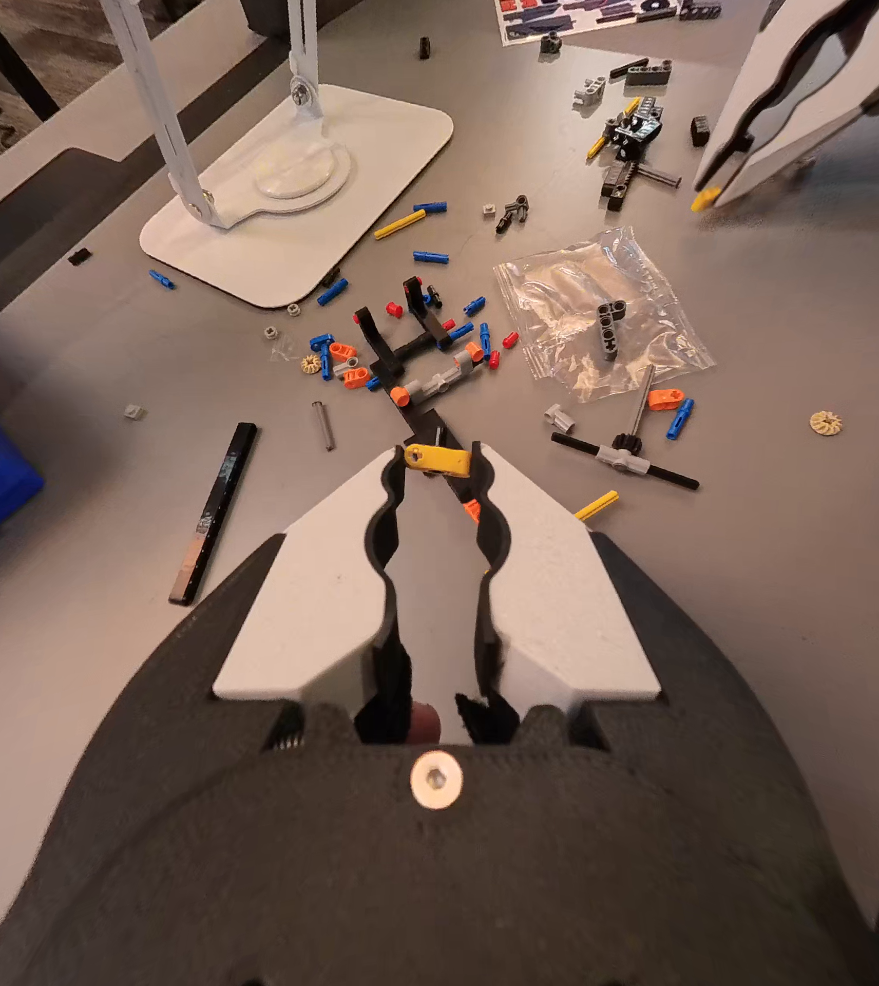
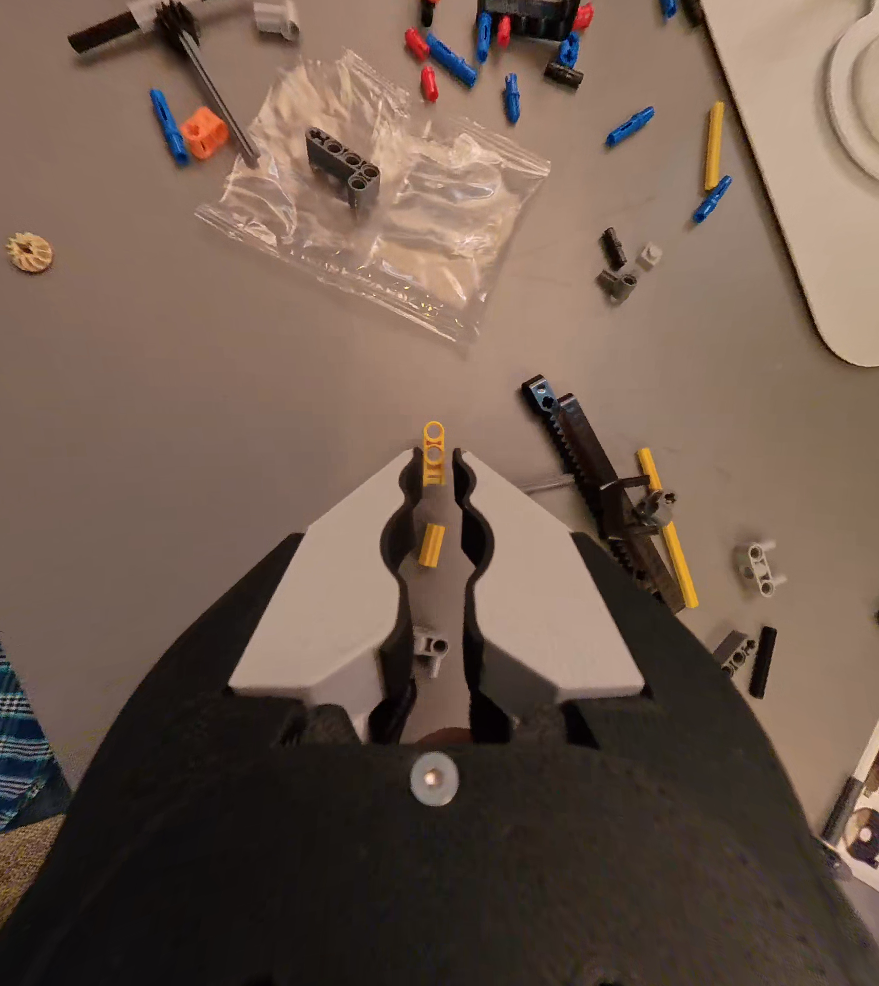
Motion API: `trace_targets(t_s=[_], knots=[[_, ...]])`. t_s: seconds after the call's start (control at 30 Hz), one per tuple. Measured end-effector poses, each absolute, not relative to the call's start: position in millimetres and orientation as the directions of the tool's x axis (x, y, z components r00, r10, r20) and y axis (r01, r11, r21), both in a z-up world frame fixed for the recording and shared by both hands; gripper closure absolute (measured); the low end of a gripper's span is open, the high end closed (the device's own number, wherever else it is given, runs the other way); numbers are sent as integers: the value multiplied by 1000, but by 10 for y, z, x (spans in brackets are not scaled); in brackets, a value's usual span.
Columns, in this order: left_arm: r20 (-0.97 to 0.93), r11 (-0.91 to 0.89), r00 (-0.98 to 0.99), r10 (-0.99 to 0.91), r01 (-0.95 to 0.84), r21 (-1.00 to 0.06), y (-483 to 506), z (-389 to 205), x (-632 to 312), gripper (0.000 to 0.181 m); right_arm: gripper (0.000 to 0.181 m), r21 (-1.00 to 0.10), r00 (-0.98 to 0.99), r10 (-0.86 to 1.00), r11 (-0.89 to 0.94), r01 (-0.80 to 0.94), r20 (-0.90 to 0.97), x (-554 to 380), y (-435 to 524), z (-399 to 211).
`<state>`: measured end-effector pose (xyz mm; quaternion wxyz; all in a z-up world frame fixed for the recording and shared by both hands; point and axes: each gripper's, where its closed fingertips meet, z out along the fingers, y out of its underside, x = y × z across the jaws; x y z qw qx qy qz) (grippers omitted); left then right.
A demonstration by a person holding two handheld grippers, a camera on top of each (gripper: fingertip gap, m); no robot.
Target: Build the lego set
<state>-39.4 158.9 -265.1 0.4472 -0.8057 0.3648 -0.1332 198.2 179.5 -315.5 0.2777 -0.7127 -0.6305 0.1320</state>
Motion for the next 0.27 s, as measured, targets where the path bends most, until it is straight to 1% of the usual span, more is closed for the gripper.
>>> trace_targets(t_s=[0.07, 0.13, 0.17, 0.2, 0.23, 0.27], knots=[[-112, -334, 699, -707, -469, -817, 1597, -2659, -386, 159, 163, -563, 183, 969, -59, 824, 167, 1968, 1816, -3164], [-111, -336, 698, -707, -469, -817, 1598, -2669, -380, 159, 155, -576, 207, 969, -94, 812, 133, 1969, 1821, -3160], [-112, -337, 698, -707, -471, -815, 1596, -2675, -380, 159, 153, -584, 218, 967, -104, 805, 129, 1980, 1838, -3144], [-111, -337, 698, -707, -471, -815, 1595, -2678, -382, 159, 157, -592, 223, 967, -107, 799, 127, 1998, 1849, -3119], [-110, -337, 699, -706, -469, -816, 1595, -2676, -382, 159, 171, -601, 225, 968, -114, 791, 113, 2016, 1846, -3091], [-109, -337, 700, -706, -467, -817, 1595, -2673, -382, 159, 178, -615, 233, 967, -125, 779, 98, 2024, 1854, -3056]])
